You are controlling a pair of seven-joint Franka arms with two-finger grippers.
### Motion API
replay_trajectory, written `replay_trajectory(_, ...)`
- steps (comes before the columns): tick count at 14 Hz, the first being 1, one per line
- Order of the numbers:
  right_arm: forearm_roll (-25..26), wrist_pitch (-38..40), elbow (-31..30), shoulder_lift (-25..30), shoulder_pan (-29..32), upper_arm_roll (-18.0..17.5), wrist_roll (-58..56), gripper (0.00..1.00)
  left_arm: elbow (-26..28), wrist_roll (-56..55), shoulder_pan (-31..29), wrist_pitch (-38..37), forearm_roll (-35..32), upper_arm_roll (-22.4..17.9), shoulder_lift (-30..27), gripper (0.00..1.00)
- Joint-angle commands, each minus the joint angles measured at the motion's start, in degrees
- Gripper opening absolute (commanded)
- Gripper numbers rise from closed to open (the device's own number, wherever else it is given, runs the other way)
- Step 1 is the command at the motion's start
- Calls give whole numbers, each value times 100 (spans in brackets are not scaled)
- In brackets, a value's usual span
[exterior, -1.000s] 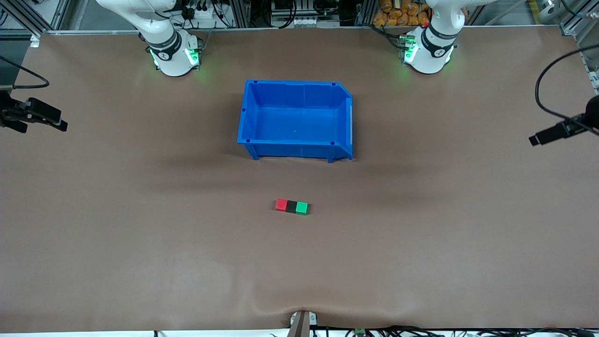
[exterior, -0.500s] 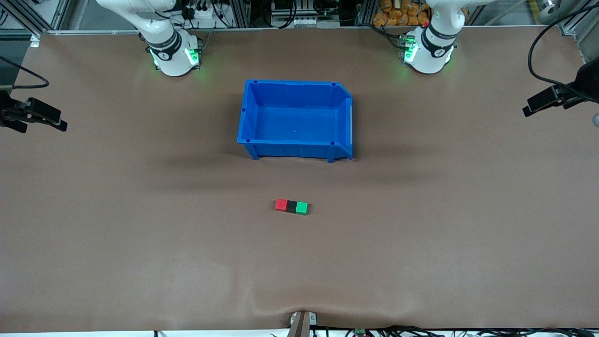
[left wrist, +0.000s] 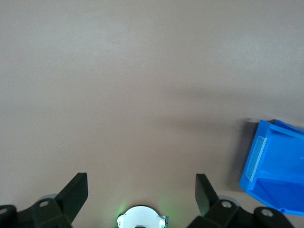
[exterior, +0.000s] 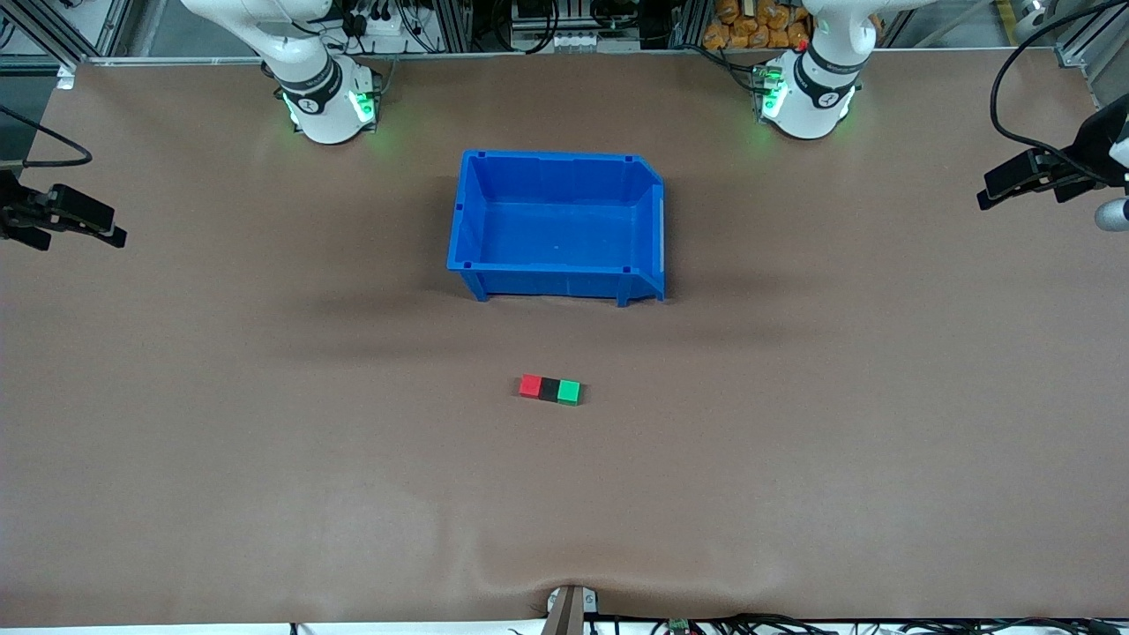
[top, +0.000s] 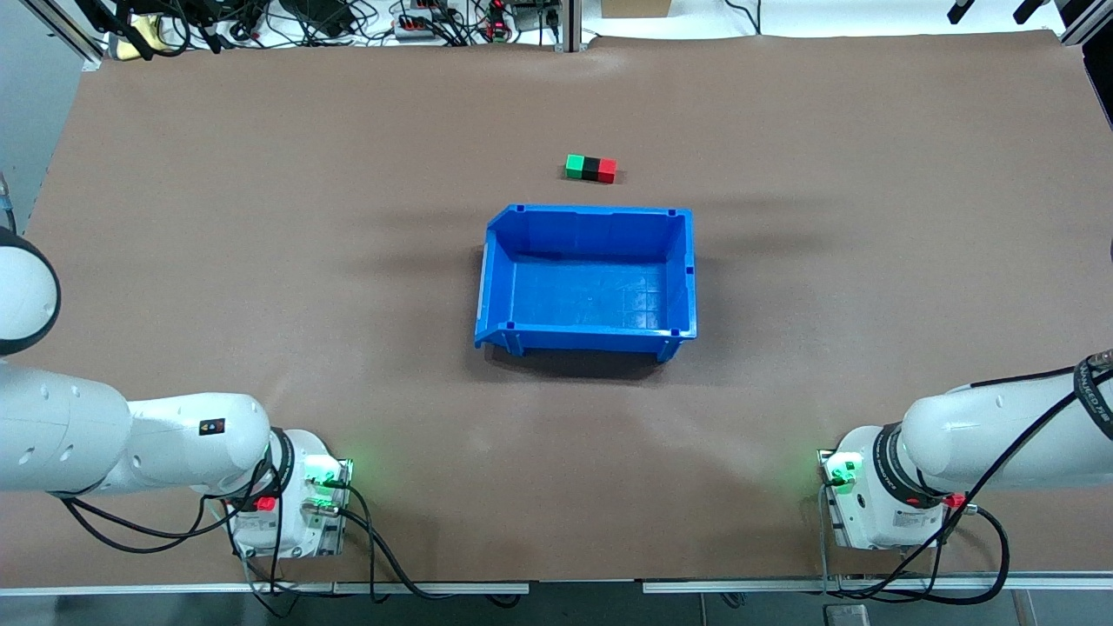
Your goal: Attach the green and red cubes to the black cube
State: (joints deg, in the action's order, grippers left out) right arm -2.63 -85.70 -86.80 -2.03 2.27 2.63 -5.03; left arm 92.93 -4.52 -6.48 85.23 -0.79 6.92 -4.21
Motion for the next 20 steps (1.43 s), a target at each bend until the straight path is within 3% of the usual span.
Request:
replay_trajectory(1, -44, 53, 101, -35, 36, -17, 81, 100, -143, 74, -3, -130, -97, 161, -98, 100)
replay_trajectory(8, -44, 53, 101, -35, 37, -17, 81, 100, -539, 65, 6, -226, -97, 152, 78, 100)
replay_trajectory(20, -44, 45, 101, -35, 45, -17, 81, 100, -548, -31, -11, -394, -89, 170, 61, 100)
